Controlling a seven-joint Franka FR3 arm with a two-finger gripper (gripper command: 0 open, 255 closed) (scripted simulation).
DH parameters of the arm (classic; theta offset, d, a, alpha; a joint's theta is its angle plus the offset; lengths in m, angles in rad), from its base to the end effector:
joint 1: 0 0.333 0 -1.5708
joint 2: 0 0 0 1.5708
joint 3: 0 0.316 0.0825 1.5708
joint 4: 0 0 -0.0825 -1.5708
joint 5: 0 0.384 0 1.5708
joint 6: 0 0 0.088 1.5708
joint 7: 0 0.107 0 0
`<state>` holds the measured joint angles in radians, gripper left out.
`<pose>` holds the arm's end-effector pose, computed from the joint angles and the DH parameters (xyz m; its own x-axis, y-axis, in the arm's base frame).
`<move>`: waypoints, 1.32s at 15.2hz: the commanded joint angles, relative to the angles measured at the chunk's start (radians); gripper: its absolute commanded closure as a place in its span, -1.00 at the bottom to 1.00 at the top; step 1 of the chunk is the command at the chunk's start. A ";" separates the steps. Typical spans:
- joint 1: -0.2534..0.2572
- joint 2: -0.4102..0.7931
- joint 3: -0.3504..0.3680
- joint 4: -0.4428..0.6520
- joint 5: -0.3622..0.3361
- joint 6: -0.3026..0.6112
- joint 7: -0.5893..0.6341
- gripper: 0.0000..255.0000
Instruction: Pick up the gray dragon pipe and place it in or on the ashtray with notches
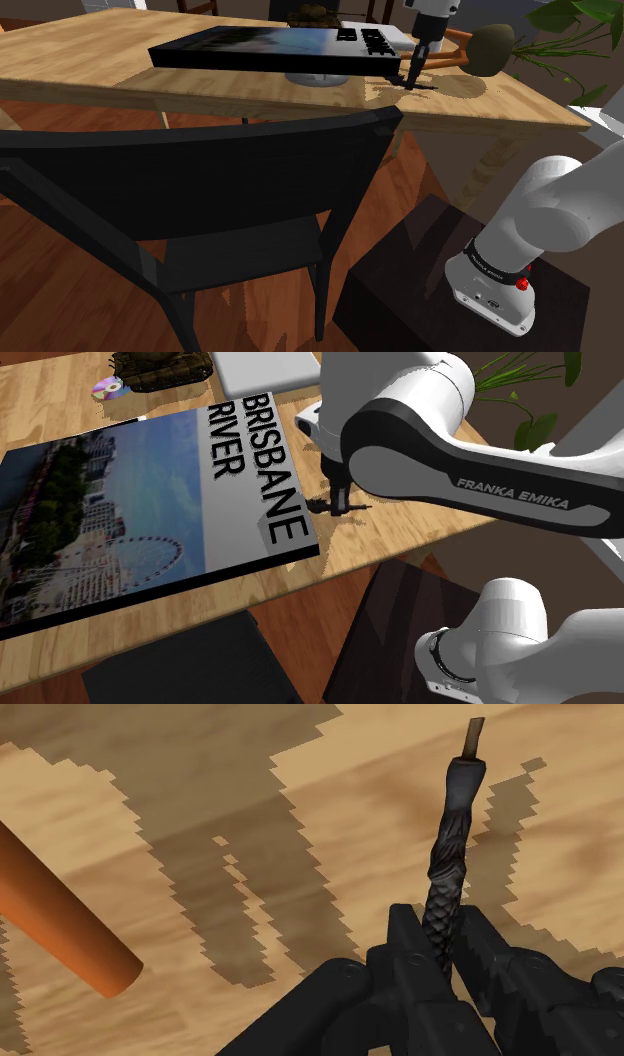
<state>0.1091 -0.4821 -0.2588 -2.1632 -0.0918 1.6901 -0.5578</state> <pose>0.4022 -0.0873 0.5768 0.9014 0.4329 0.0114 0.4331 -0.9010 -0.0257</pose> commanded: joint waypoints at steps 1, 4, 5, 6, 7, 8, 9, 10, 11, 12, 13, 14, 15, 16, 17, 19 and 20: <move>0.002 0.001 0.003 -0.005 0.004 -0.004 0.001 1.00; 0.004 0.006 0.004 -0.002 0.006 -0.004 0.003 1.00; 0.003 0.004 0.003 -0.003 0.006 -0.003 0.002 1.00; 0.002 0.003 0.001 -0.005 0.004 -0.002 -0.001 1.00; 0.003 0.005 0.001 0.010 0.005 -0.016 -0.001 1.00; 0.003 0.006 0.002 0.024 0.006 -0.029 -0.001 1.00; 0.004 0.008 0.003 0.039 0.007 -0.042 -0.001 1.00; 0.005 0.010 0.004 0.055 0.007 -0.055 -0.001 1.00; 0.005 0.012 0.004 0.070 0.008 -0.068 -0.001 1.00; 0.006 0.015 0.005 0.085 0.009 -0.081 -0.002 1.00; 0.006 0.017 0.006 0.101 0.010 -0.095 -0.002 1.00; 0.007 0.020 0.006 0.117 0.011 -0.108 -0.002 1.00; 0.008 0.023 0.007 0.133 0.012 -0.121 -0.002 1.00; 0.008 0.027 0.007 0.150 0.013 -0.134 -0.003 1.00; 0.009 0.030 0.008 0.166 0.014 -0.147 -0.003 1.00; 0.010 0.038 0.009 0.200 0.016 -0.173 -0.004 1.00; 0.011 0.042 0.009 0.218 0.017 -0.187 -0.005 1.00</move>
<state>0.1190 -0.4469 -0.2495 -1.9655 -0.0761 1.5165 -0.5610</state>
